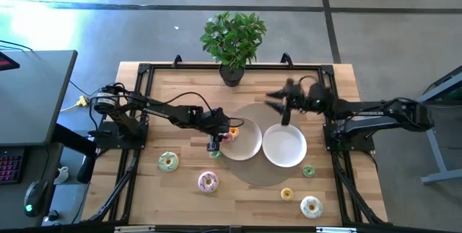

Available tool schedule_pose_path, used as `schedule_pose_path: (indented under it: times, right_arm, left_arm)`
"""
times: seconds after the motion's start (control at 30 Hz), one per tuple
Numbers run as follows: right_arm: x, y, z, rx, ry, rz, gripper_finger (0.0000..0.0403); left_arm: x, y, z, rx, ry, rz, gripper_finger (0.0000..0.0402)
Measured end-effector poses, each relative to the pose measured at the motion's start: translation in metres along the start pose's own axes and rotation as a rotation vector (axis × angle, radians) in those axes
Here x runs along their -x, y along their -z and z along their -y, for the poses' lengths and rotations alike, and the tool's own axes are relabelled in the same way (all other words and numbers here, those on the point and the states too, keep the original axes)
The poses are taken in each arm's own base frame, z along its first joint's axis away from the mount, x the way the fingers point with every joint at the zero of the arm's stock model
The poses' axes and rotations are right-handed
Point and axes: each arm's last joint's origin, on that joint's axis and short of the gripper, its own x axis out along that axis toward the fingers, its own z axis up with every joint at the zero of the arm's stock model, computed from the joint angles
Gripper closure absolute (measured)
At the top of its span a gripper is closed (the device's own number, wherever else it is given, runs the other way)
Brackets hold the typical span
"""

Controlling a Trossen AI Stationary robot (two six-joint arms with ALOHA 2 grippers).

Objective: Pick & Place donuts
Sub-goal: Put the small pink donut into the left white plate, then put the left small green donut into the left white plate

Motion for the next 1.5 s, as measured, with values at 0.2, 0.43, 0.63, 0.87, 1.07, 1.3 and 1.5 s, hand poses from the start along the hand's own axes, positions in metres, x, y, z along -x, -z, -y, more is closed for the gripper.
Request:
schedule_pose_path:
  times: [0.2, 0.43, 0.63, 0.87, 1.07, 1.3, 1.5]
  right_arm:
    - [-0.032, 0.048, -0.048, 0.073, -0.046, -0.107, 0.025]
    - [-0.053, 0.054, -0.085, 0.233, -0.138, -0.009, 0.0249]
    - [-0.082, 0.043, -0.103, 0.286, -0.14, -0.187, 0.0249]
    - [-0.095, 0.026, -0.109, 0.271, -0.01, -0.525, 0.0249]
    - [-0.083, 0.007, -0.126, 0.185, -0.089, -0.857, 0.0249]
    - [-0.063, 0.0, -0.148, 0.155, 0.012, -1.012, 0.0249]
    - [-0.056, 0.005, -0.155, 0.093, 0.005, -1.065, 0.025]
  left_arm:
    - [0.0, -0.001, 0.0, 0.031, -0.006, 0.005, 0.0243]
    - [0.0, 0.0, 0.002, 0.092, -0.03, -0.006, 0.0243]
    - [0.014, -0.008, 0.006, 0.082, -0.018, -0.053, 0.0243]
    - [0.037, -0.012, 0.021, 0.135, 0.024, -0.194, 0.0243]
    - [0.04, -0.006, 0.05, 0.307, 0.037, -0.249, 0.0243]
    - [0.035, 0.007, 0.083, 0.323, 0.015, -0.17, 0.0243]
    - [0.031, 0.02, 0.084, 0.352, -0.098, -0.154, 0.0243]
